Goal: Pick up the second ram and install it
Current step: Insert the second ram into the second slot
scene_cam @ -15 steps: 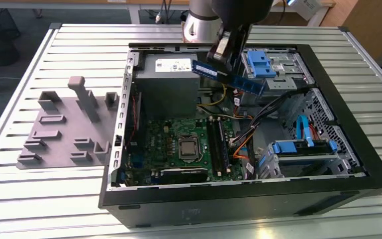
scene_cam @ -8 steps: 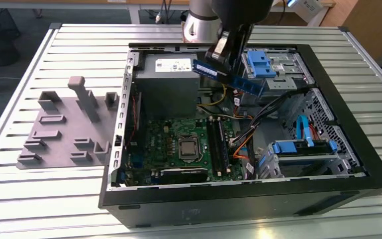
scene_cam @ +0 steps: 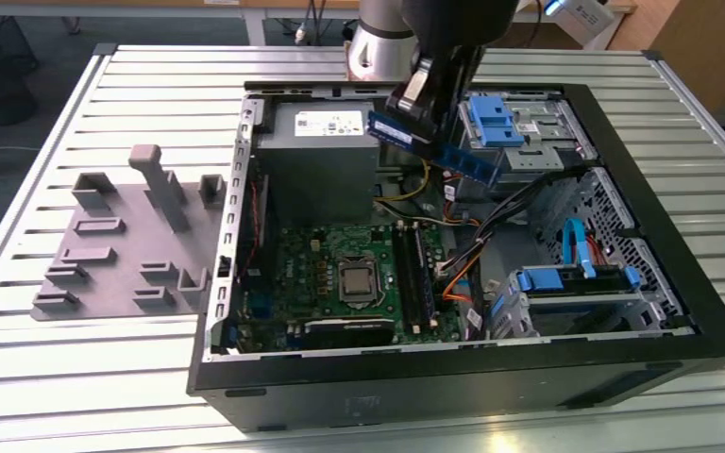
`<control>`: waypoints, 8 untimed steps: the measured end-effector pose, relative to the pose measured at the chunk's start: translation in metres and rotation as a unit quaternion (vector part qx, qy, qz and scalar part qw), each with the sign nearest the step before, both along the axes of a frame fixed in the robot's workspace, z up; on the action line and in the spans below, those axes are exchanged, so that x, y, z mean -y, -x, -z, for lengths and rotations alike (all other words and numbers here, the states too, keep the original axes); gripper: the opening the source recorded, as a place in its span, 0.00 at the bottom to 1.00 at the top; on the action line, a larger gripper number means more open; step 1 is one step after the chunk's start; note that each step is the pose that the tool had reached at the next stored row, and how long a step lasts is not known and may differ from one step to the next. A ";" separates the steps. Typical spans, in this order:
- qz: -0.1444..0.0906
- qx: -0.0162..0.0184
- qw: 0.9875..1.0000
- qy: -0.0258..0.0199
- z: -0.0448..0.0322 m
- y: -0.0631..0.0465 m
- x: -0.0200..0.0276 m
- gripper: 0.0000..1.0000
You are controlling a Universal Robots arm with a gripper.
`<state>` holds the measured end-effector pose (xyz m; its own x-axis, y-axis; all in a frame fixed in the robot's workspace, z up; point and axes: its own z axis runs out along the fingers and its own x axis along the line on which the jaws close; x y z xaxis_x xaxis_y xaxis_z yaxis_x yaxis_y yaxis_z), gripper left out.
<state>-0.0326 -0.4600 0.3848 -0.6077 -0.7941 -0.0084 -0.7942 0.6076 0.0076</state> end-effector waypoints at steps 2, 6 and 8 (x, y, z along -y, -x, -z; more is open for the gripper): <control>0.006 0.000 1.000 0.000 0.0000 0.000 0.0000 0.14; 0.018 0.000 1.000 0.000 0.0002 0.000 0.0000 0.14; 0.024 0.000 1.000 0.000 0.0002 0.000 0.0000 0.14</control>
<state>-0.0326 -0.4600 0.3845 -0.6457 -0.7636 -0.0084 -0.7636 0.6456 0.0077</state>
